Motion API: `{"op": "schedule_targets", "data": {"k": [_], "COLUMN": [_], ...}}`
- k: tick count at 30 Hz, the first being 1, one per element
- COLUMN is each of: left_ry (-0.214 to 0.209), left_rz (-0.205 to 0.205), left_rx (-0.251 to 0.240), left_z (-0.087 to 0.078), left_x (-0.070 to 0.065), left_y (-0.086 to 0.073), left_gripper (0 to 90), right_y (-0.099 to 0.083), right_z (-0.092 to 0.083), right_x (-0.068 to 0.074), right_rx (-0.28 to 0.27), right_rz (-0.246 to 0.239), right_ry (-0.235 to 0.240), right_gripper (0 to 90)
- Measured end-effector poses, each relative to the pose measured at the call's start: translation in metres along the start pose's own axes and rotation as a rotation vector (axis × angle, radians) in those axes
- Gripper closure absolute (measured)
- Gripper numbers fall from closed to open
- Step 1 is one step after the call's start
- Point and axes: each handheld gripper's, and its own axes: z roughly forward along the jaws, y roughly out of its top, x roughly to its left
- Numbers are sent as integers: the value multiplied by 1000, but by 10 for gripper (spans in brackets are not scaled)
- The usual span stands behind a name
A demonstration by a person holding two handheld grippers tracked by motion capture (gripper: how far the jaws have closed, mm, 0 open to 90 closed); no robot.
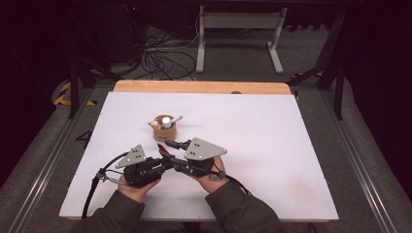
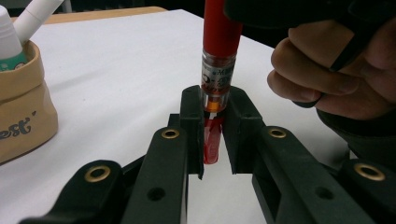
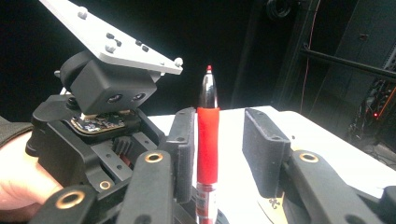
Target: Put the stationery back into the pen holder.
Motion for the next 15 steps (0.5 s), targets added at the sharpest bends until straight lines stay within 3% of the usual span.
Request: {"op": "schedule_targets", "data": {"k": [15], "left_ry": [21], "left_rz": [24], "left_rx": [14], "left_z": [0], "left_x": [1], "left_y": [2], "left_gripper": [793], "right_y": [1], "right_z": [-20], "right_x": [-13], "right_rx": [9], "right_rz": [35], "right_ry": [-41], "right_gripper": [530]}}
